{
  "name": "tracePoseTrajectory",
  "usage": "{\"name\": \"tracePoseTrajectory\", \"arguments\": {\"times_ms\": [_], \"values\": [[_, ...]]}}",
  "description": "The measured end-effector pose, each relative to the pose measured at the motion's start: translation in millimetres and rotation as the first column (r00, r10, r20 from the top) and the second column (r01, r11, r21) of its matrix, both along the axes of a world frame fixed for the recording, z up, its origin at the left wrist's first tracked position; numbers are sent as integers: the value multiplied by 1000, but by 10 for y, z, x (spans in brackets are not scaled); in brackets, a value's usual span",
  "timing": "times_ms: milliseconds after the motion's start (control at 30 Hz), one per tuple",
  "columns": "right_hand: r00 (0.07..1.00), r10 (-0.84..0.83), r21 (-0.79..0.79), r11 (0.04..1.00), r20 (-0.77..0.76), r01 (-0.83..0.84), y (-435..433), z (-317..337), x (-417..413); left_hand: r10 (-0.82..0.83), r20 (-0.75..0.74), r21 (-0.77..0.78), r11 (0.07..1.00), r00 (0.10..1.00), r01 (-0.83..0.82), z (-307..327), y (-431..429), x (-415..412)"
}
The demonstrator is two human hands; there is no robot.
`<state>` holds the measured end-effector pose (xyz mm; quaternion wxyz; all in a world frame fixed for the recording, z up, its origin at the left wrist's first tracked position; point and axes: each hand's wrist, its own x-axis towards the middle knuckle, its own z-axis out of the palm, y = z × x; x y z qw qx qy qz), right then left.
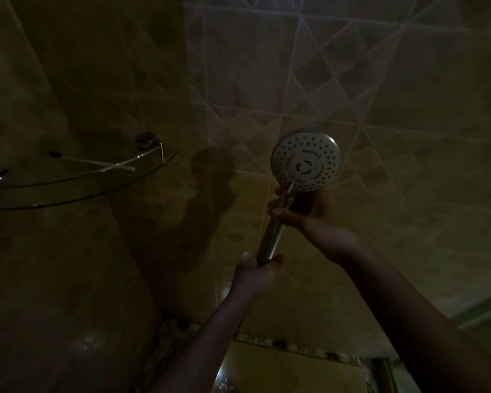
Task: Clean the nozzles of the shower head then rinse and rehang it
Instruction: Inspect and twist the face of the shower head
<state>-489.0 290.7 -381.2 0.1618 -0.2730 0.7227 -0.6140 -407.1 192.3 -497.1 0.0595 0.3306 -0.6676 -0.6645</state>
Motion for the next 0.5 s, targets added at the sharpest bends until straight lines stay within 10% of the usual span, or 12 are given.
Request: {"name": "tracePoseTrajectory", "arguments": {"times_ms": [500], "values": [[964, 251, -97, 965, 83, -243, 105, -634, -458, 45, 126, -93, 995, 991, -34, -854, 89, -139]]}}
